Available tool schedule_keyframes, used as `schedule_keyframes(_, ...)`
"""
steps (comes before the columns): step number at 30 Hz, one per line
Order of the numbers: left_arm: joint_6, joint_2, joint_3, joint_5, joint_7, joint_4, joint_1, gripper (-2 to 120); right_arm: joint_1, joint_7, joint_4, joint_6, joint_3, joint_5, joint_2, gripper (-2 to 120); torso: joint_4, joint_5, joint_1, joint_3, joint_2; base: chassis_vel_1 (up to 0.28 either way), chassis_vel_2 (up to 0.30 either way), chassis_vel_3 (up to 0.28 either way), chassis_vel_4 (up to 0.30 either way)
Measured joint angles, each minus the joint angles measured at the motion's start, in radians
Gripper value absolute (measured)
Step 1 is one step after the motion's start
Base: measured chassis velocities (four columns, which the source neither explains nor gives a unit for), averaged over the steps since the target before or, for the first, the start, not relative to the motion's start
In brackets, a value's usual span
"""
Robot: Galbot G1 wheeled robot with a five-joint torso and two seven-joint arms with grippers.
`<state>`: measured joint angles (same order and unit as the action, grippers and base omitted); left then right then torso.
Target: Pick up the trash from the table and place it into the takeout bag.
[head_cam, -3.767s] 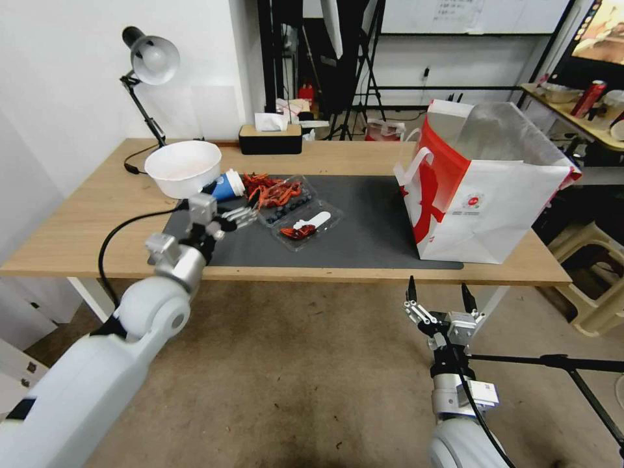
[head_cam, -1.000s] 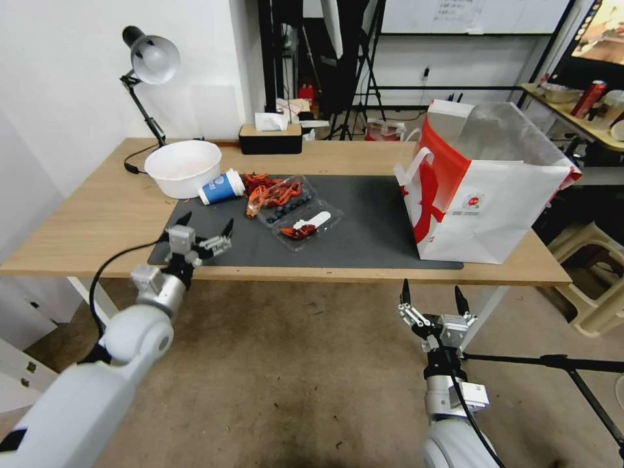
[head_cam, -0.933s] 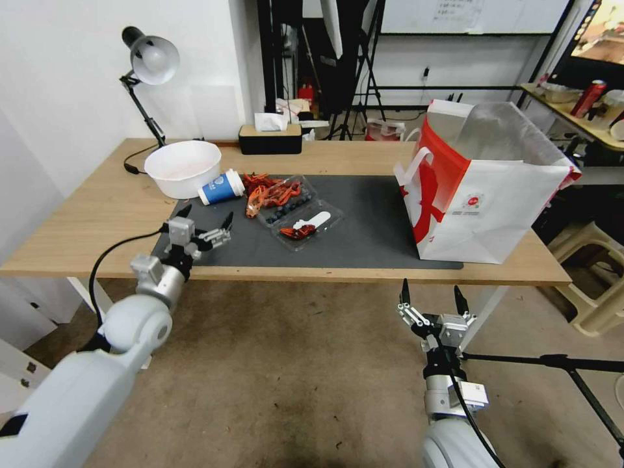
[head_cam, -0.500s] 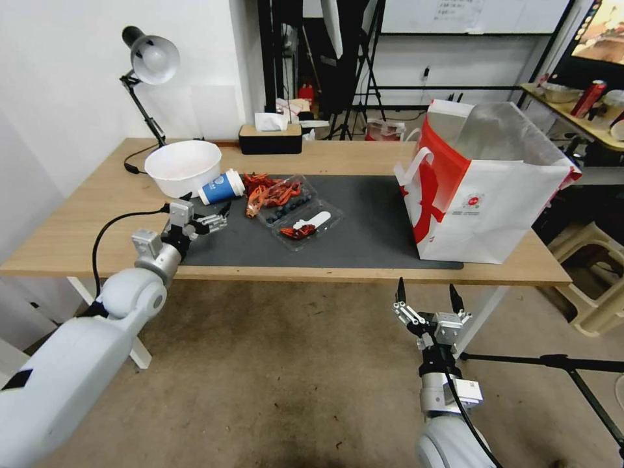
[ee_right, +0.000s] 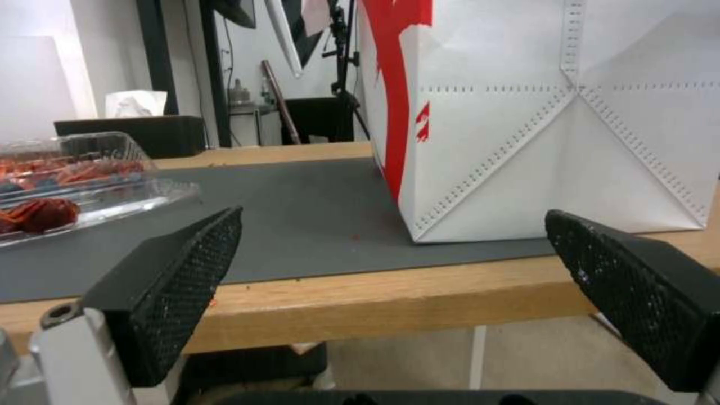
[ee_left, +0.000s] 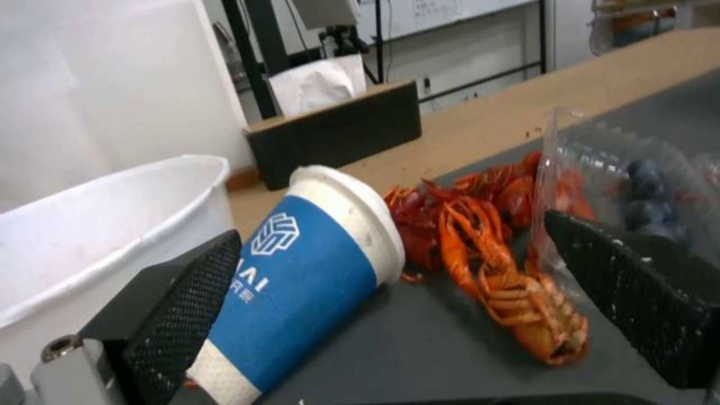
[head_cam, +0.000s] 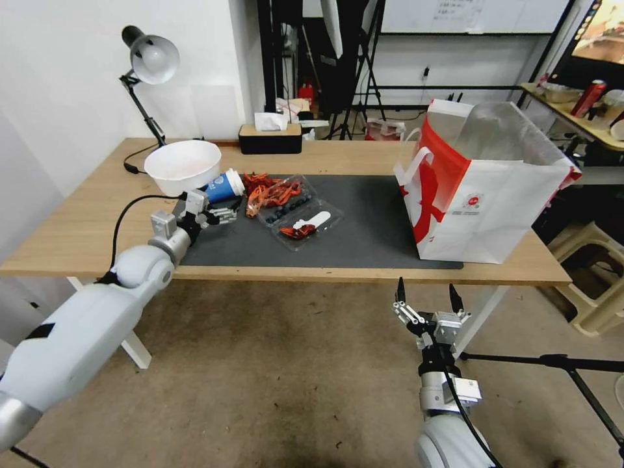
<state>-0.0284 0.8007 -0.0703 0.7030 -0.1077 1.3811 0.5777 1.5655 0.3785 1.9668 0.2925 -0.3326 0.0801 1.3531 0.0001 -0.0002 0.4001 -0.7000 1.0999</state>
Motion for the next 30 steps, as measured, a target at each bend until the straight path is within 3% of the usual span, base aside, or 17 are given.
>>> schedule_keyframes(17,0.021,-0.001,-0.148,-0.025,-0.092,-0.157,-0.197,100,-0.011,0.001,-0.011,0.001,-0.002,0.001,0.009,100,-0.0001,0.0003,0.0,0.0,0.0,0.0,0.0,0.0,0.0)
schedule_keyframes(30,0.04,0.009,-0.217,-0.035,-0.141,-0.219,-0.266,99,-0.012,0.001,-0.013,0.004,-0.006,0.002,0.01,100,-0.0001,0.0002,0.0,0.0,0.0,0.0,0.0,0.0,0.0)
